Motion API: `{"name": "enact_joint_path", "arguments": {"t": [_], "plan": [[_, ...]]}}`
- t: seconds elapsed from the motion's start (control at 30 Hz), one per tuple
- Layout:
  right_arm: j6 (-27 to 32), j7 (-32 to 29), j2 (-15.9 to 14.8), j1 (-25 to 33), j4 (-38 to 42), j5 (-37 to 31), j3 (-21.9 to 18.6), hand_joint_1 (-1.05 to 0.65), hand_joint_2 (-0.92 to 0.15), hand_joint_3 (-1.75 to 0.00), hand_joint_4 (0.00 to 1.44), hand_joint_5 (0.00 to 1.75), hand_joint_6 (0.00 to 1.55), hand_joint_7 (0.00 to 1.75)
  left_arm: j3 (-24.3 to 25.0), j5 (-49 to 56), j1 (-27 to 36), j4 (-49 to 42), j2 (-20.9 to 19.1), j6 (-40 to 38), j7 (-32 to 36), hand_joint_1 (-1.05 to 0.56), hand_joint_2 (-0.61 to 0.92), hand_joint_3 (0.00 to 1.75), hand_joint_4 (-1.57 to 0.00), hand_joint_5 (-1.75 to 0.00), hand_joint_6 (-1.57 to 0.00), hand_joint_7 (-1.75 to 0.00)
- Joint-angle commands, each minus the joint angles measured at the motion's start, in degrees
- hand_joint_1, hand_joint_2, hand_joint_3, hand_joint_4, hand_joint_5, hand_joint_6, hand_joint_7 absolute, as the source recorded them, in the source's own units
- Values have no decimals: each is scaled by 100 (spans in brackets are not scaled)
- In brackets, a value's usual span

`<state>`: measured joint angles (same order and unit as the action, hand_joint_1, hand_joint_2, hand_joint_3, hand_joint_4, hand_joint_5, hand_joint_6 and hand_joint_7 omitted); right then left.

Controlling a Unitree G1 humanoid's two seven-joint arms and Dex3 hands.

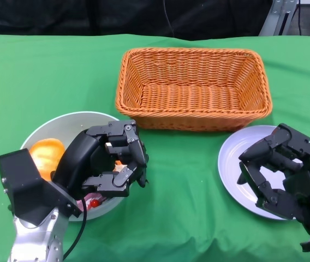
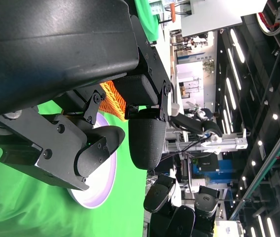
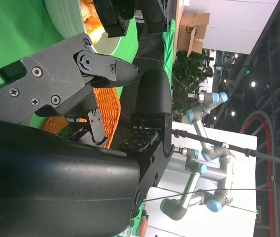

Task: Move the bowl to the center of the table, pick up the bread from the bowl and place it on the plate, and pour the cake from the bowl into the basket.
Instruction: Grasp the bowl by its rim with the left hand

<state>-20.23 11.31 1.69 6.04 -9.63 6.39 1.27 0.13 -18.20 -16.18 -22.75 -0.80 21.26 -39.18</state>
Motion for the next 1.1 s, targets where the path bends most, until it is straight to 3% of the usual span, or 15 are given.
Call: {"name": "enact_joint_path", "arguments": {"t": [0.03,1.1], "plan": [[-119,-15,-39,-4,58,35,-7,-21,-62,-72,72,154,68,118,17,42,-61,-47,-58,61,2,5,57,116,-85,-164,-86,-139],[-227,22,-37,-42,206,39,26,-22,-62,-72,73,154,68,119,7,66,-57,-38,-77,162,22,5,56,118,-84,-165,-85,-140]]}}
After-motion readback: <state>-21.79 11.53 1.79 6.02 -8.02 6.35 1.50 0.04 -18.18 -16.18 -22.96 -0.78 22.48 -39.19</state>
